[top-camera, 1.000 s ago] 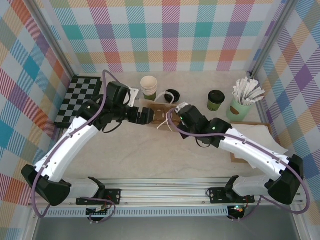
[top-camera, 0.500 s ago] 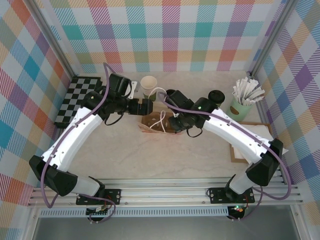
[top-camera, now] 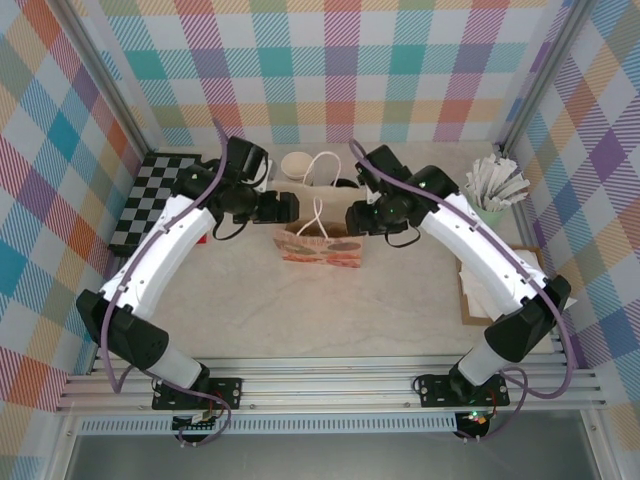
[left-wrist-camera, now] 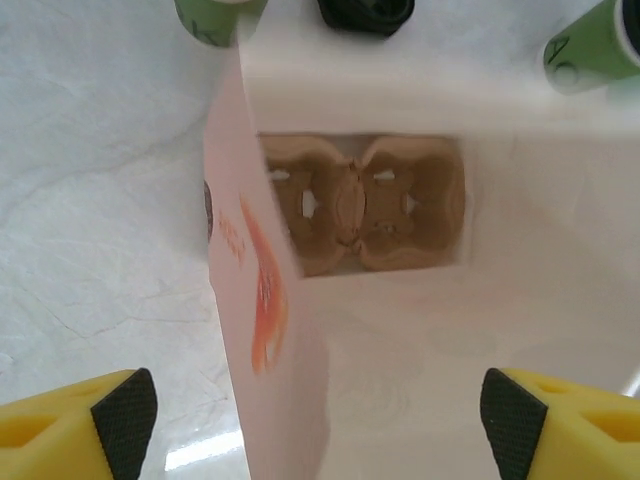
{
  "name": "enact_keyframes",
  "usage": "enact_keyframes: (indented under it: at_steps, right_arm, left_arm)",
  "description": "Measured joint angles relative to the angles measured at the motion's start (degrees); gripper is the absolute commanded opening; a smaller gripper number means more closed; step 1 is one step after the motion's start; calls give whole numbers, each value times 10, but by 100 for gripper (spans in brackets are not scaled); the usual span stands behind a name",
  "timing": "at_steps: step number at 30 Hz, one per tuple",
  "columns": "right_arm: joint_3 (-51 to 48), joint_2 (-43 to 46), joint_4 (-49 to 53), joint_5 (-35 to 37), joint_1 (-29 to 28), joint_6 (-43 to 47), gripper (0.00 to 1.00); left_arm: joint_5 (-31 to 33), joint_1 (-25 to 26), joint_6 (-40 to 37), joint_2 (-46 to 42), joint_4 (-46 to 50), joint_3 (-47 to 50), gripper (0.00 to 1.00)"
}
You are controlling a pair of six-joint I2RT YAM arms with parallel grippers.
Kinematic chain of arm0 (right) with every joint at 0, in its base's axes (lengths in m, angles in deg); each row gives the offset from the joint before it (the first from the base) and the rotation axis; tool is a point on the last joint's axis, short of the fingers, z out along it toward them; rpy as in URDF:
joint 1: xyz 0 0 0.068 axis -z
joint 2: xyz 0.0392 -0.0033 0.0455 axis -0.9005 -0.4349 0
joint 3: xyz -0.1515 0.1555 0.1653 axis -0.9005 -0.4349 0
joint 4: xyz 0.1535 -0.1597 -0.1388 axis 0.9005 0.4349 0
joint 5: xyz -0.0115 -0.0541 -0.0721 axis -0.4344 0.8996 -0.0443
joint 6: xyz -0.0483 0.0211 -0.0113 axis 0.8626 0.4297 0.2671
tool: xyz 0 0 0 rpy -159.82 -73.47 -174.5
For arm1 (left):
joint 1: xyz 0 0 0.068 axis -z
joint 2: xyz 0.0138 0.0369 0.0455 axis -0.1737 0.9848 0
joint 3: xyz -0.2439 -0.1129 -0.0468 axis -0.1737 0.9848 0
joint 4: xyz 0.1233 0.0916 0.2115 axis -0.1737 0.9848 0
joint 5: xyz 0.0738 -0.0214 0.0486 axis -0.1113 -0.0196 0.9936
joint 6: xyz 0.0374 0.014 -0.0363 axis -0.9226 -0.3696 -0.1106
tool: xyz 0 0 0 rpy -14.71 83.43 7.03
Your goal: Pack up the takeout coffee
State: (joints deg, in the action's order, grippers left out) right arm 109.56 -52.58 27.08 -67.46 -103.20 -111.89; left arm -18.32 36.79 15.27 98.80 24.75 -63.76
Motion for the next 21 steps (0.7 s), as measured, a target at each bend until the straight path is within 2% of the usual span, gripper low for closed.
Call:
enact_keyframes:
  at_steps: [4,8,11,17,21]
  right_arm:
    - [16,-9,-3,-18,10,0,80]
    - [25,-4,-23,-39,28,1,100]
    - [26,7,-40,-61,61,7,100]
    - [33,19,-43,-74,155,36,100]
    - [32,15,-36,-91,216,64,100]
  left_arm:
    - [-10,0,-6,24,5,-10,65]
    - [-6,-3,-24,58,16,-52,56]
    - [-1,-8,-38,77,16,-75,51]
    - [-2,-33,-84,92,21,-99,29]
    - [-15,-49,-129,106,25,-120,26]
